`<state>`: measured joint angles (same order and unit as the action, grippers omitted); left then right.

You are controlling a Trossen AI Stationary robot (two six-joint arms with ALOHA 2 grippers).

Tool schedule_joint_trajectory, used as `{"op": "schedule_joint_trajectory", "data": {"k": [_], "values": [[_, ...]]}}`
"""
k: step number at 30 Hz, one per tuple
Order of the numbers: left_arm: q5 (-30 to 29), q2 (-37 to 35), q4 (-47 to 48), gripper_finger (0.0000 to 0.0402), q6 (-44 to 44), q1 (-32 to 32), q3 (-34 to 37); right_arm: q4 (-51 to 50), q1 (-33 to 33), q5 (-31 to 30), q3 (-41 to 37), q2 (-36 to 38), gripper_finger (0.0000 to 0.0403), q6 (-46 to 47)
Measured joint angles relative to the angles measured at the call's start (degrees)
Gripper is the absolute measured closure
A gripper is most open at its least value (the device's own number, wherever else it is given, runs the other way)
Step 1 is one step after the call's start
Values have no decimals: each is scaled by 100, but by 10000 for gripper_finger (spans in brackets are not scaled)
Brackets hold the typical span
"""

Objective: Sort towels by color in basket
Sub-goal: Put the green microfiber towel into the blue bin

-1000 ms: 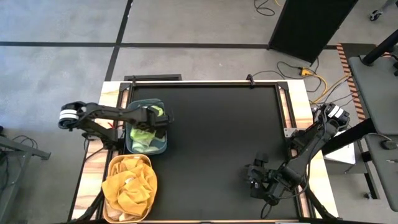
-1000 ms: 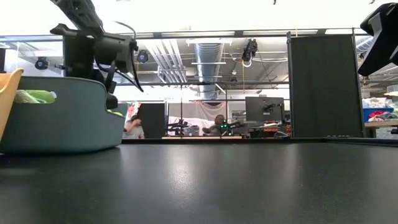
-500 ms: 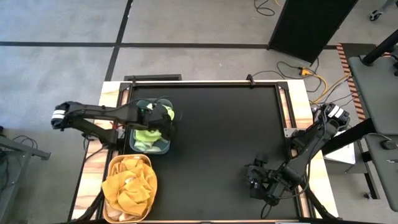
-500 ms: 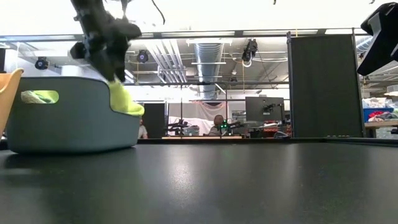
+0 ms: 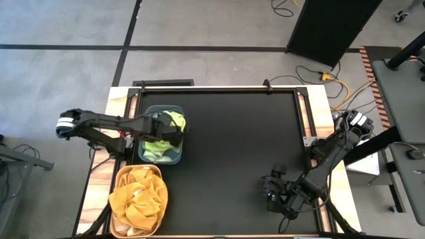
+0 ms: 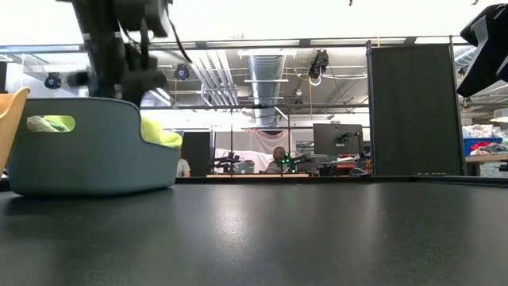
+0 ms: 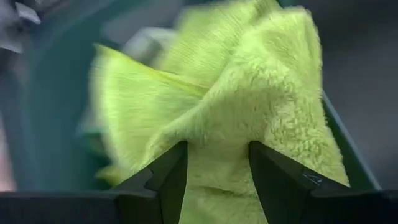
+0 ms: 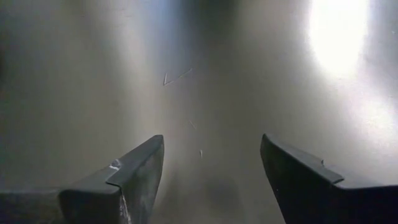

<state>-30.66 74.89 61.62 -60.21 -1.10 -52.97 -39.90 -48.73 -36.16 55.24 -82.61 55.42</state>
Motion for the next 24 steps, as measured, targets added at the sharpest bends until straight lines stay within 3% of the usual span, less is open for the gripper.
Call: {"op": "schedule_joint_trajectory", "data": {"k": [6,10,16,20,24], "values": [[759,439,-2704,247,471,-22,1133,1,0,-7,-13,0,146,-9],[757,818,-3697,247,525,-22,1277,0,0,-7,-15,0,137,-9],[496,1186,-3453,247,852,-24,748,5,0,-7,-15,0,124,6],[277,1192,-2547,247,846,-20,408,102,0,-4,-17,0,117,8],[-15,1013,-1392,247,91,-86,397,228,0,-4,-17,0,112,9]]}}
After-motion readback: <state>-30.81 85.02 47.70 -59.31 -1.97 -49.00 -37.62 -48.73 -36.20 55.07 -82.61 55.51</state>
